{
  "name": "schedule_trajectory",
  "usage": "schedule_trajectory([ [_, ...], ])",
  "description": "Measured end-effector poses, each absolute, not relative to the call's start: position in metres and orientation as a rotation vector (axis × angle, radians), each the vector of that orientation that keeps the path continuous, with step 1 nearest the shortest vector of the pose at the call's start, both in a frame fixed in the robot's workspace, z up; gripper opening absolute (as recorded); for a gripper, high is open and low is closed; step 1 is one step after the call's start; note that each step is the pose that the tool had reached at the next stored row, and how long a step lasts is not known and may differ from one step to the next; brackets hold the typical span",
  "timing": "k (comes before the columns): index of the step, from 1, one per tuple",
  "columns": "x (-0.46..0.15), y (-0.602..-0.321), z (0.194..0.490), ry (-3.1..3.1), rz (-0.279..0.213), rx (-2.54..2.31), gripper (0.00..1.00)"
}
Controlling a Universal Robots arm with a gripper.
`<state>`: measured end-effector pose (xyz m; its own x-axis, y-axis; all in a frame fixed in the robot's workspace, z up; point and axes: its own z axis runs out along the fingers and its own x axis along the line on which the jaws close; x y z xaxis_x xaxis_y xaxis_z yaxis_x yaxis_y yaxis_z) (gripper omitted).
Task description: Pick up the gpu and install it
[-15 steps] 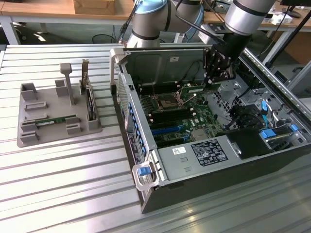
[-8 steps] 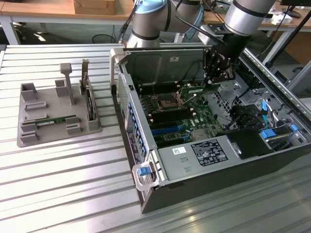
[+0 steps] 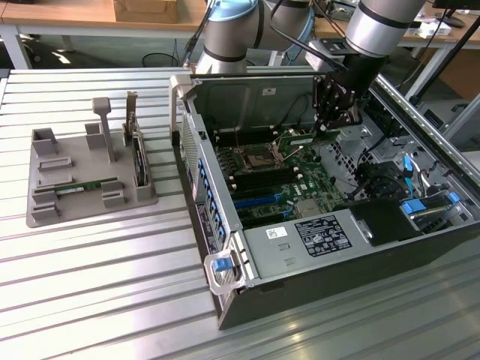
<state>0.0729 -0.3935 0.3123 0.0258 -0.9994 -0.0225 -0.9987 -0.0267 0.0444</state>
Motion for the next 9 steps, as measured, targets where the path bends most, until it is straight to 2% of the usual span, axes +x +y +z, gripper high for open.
schedule_trajectory([
  [9,0.0729,-0.3935,0.3103,-2.18,-0.074,2.238,0.12],
])
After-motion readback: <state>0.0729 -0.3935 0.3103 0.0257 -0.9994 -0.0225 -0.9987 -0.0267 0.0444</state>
